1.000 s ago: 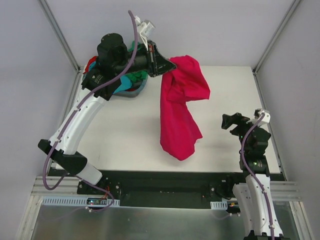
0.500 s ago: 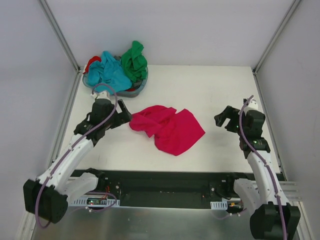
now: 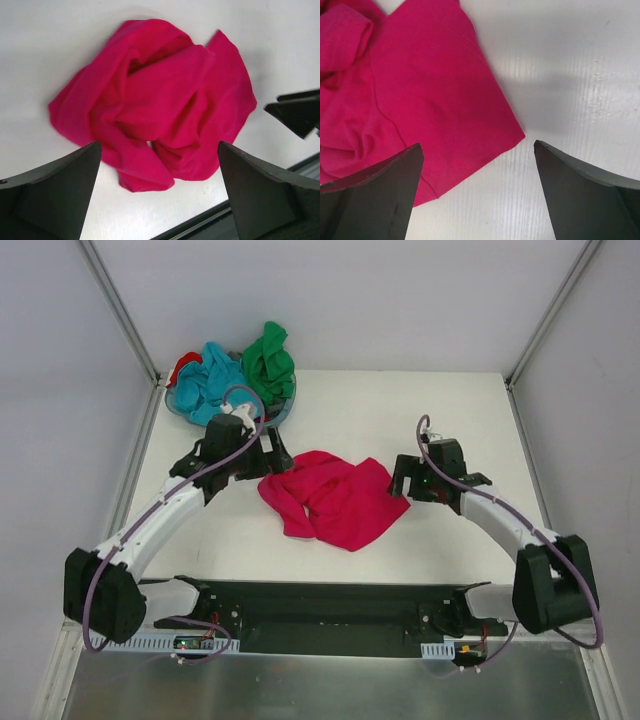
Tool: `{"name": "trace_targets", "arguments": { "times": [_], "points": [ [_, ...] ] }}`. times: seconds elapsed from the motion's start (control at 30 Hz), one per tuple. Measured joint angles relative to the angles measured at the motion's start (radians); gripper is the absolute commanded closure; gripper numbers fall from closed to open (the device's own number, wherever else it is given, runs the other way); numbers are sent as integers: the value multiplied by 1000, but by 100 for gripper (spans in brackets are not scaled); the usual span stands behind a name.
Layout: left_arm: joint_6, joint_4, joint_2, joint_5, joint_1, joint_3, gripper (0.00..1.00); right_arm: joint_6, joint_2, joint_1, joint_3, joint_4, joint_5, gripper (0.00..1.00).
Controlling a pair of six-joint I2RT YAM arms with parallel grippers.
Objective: Fold and stack the t-shirts
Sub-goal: Flatten out the tshirt
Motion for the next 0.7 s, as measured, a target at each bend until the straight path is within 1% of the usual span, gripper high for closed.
{"name": "trace_targets", "arguments": {
  "times": [0.1, 0.23, 0.3, 0.4, 0.5, 0.6, 0.67, 0.7],
  "points": [
    [23, 6, 95, 36, -63, 74, 1, 15, 120, 18, 58, -16, 18, 13],
    [76, 34, 249, 56, -156, 239, 1, 40, 246, 27, 121, -30, 59, 18],
    [102, 48, 340, 69, -187, 323, 1, 45, 283, 34, 134, -32, 73, 19],
    [140, 48, 478, 73, -209, 428, 1, 51, 325, 48, 144, -35, 82, 23],
    [185, 13, 629, 77, -220, 547, 1, 57, 345, 61, 154, -35, 80, 28],
    [216, -19, 728, 76, -226, 620, 1, 60, 360, 73, 163, -31, 81, 37],
    [237, -47, 768, 64, -234, 651, 1, 65, 372, 81, 171, -29, 81, 51],
    [246, -62, 785, 54, -240, 668, 1, 66, 377, 84, 174, -25, 81, 55]
  ]
}}
